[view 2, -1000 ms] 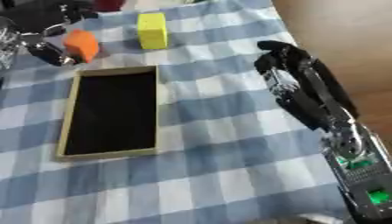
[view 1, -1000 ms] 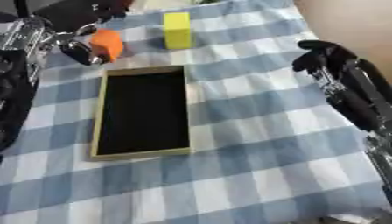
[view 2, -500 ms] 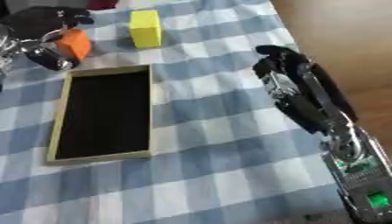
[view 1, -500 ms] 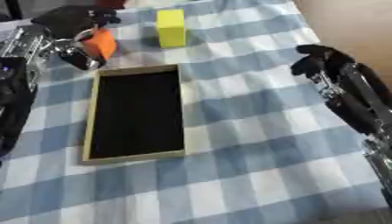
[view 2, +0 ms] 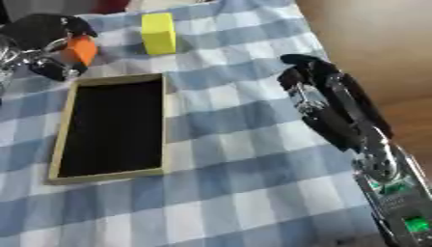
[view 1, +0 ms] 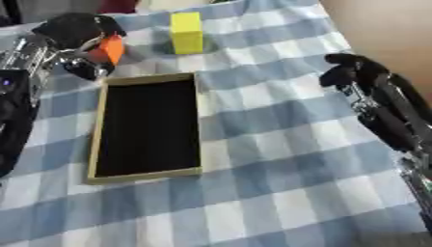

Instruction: Pick up objects on the table and place them in the box.

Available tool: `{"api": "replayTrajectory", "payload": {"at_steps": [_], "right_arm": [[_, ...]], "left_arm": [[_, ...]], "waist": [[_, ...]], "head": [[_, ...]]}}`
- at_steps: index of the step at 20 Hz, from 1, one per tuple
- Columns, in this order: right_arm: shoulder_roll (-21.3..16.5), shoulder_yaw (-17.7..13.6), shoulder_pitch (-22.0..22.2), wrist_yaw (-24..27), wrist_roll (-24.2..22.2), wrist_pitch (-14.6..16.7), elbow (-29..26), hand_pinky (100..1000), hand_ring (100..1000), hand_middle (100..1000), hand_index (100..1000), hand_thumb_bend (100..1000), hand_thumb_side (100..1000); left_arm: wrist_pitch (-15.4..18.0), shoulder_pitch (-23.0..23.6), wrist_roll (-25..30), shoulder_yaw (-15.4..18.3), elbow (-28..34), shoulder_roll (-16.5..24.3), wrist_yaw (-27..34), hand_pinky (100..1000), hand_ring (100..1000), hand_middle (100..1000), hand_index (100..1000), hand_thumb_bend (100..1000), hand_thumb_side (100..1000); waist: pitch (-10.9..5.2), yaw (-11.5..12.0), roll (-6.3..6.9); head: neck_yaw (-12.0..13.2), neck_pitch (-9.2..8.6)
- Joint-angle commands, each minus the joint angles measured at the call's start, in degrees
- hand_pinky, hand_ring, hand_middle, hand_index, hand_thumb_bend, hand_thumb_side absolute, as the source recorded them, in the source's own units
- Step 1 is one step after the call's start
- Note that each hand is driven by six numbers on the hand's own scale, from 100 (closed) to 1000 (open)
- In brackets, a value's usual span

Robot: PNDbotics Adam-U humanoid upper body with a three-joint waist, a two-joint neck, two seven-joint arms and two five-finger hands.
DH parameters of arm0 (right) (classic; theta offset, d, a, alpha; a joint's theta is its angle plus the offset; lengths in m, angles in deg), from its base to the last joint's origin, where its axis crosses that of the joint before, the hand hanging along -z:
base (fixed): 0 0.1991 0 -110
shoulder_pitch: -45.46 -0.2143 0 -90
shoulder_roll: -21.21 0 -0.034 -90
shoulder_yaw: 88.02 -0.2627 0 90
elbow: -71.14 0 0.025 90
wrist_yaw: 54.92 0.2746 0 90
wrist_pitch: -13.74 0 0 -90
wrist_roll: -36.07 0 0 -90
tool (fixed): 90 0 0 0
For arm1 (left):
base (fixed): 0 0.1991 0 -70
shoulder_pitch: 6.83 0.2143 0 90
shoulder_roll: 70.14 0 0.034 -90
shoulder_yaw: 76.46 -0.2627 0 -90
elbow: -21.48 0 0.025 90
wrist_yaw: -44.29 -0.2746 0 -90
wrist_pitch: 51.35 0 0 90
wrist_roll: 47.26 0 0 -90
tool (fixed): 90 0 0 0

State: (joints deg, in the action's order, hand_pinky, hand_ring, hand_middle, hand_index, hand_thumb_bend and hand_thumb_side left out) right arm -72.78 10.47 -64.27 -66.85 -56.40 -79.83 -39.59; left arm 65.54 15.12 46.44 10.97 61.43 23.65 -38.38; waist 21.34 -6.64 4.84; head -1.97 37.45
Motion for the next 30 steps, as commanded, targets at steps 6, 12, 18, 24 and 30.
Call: {"api": "replayTrajectory", "payload": {"at_steps": [6, 12, 18, 24, 30], "right_arm": [[-0.5, -0.4, -0.5, 0.2, 0.1, 0.2, -0.3, 850, 708, 640, 873, 100, 849], [-0.6, -0.5, -0.1, 0.2, 0.0, 0.2, -0.1, 851, 709, 641, 874, 100, 843], [-0.8, -0.6, 0.4, 0.1, -0.1, 0.3, 0.0, 851, 710, 642, 875, 100, 838], [-0.9, -0.6, 0.3, 0.2, -0.3, 0.5, -0.2, 850, 710, 642, 876, 100, 832], [-0.9, -0.7, 0.3, 0.3, -0.3, 0.4, -0.4, 850, 711, 643, 876, 100, 832]], "left_arm": [[2.1, -0.7, 1.9, 0.2, 2.7, 2.4, 6.1, 609, 620, 601, 772, 143, 100], [4.5, -1.0, 4.3, -1.5, 7.1, 4.2, 13.2, 615, 619, 596, 772, 125, 100], [8.2, 0.2, 7.6, -5.9, 14.3, 5.6, 20.5, 627, 626, 605, 774, 169, 100], [12.1, 1.6, 12.2, -13.1, 22.3, 6.2, 26.7, 635, 639, 624, 776, 261, 100], [14.2, 3.2, 16.0, -17.7, 24.0, 4.3, 26.9, 648, 653, 640, 787, 256, 122]], "waist": [[-2.64, 1.0, -0.90], [-4.45, 2.7, -1.40], [-6.01, 4.7, -1.80], [-7.21, 6.0, -1.93], [-7.59, 5.9, -2.34]], "head": [[-0.1, -0.06], [-0.5, 0.35], [-1.2, 0.64], [-1.6, 0.68], [-1.5, 0.53]]}}
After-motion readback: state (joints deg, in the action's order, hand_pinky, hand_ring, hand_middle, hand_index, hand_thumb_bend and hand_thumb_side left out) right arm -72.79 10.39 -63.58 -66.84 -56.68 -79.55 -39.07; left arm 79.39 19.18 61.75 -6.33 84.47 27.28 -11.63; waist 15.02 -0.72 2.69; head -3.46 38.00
